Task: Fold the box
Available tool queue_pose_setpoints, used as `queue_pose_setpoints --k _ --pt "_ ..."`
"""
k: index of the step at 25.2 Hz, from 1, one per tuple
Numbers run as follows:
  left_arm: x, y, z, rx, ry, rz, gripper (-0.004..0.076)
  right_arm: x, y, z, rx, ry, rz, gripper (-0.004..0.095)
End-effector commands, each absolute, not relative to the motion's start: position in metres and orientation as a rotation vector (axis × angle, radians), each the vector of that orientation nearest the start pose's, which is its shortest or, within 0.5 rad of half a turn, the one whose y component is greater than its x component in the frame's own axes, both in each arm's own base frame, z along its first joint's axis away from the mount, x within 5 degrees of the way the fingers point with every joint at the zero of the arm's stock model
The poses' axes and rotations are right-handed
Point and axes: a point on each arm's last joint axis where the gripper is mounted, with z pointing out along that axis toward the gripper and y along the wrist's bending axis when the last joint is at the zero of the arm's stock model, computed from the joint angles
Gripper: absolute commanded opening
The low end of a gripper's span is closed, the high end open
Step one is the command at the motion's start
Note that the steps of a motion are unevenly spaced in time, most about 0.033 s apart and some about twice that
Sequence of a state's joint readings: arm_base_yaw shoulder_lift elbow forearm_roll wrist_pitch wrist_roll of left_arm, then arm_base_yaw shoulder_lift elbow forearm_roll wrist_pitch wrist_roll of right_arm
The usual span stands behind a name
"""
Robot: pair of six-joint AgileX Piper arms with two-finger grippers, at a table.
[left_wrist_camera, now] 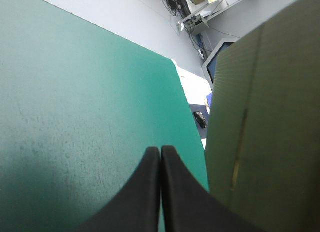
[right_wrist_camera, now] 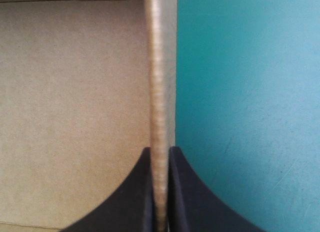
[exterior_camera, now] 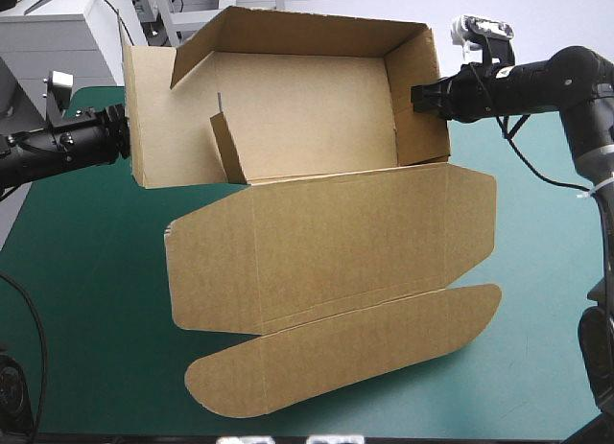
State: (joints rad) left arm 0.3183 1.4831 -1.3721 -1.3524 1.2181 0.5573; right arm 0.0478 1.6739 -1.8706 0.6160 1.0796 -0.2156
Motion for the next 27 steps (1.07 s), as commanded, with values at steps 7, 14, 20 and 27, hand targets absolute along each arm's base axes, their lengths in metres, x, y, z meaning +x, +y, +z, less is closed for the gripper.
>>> queue_pose_setpoints --k 7,14,20,27 --pt "0.265 -0.006 0.449 0.136 1.902 -1.258 -0.0008 0.355 0.105 0.463 -0.237 2.063 0.667 -0.0018" --pt "0.245 -0.011 0.460 0.160 1.917 -1.170 -0.0008 0.362 0.126 0.454 -0.249 2.052 0.686 -0.0018" --pt "0.235 -0.012 0.462 0.147 1.953 -1.129 -0.0008 0.365 0.147 0.445 -0.268 2.071 0.696 -0.0017" --pt "0.235 -0.012 0.459 0.109 2.001 -1.138 0.0052 0.366 0.156 0.441 -0.285 2.071 0.694 -0.0017"
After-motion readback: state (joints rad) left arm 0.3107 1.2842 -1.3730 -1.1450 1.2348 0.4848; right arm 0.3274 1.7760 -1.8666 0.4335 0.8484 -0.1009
